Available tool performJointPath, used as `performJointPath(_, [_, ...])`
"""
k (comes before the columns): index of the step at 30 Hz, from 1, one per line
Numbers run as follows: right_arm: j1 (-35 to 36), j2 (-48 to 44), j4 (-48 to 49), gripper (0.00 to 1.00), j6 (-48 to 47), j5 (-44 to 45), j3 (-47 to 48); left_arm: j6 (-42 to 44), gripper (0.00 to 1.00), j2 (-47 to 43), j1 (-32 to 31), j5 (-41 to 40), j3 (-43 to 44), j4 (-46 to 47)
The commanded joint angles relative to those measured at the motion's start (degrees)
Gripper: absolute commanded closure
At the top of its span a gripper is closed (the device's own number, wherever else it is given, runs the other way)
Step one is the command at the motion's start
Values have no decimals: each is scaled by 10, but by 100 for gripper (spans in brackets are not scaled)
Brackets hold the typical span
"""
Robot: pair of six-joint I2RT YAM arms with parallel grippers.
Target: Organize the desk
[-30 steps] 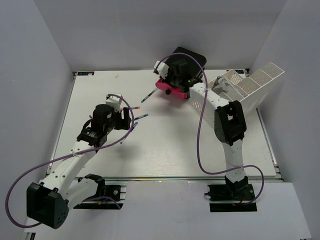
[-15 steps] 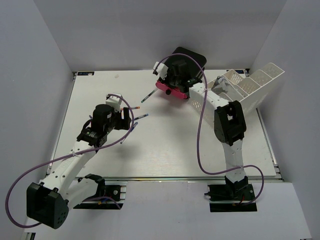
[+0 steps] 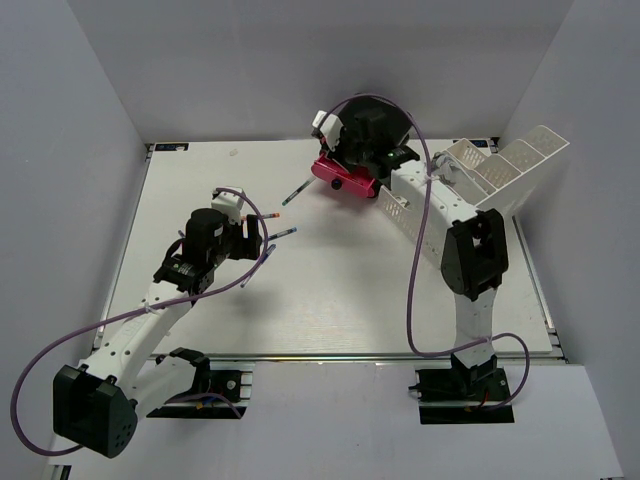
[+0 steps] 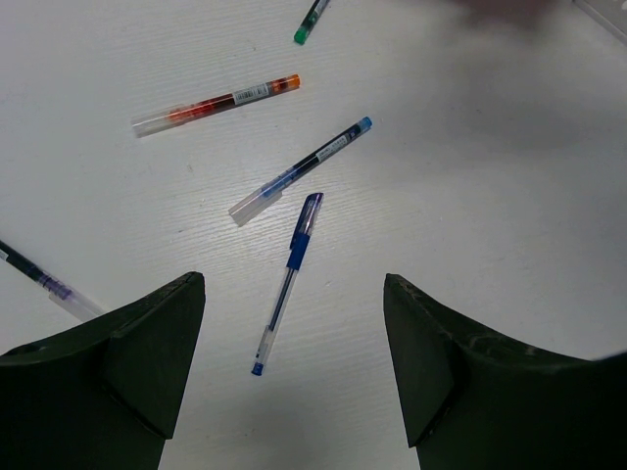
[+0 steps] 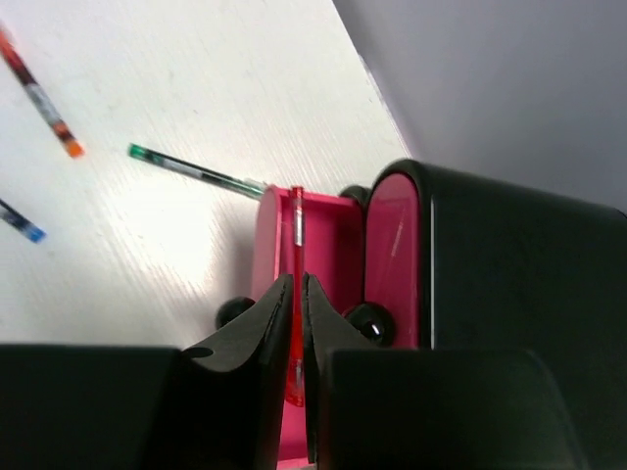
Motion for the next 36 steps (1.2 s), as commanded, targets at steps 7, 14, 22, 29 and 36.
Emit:
performJointPath(7, [3, -2, -31, 99, 11, -66, 34, 2, 17, -8, 1, 4, 18, 2])
performJointPath(14, [12, 57, -7, 100, 10, -44, 106, 2, 17, -9, 1, 3, 19, 3])
performJointPath(22, [24, 106, 63, 100, 4, -13, 130, 1, 17, -9, 1, 8, 19, 2])
performJointPath(29, [29, 142, 77, 100, -15, -10, 146, 2, 17, -10, 1, 15, 19, 2])
performJointPath(36, [31, 156, 93, 100, -44, 12, 146, 1, 17, -11, 1, 20, 19, 1])
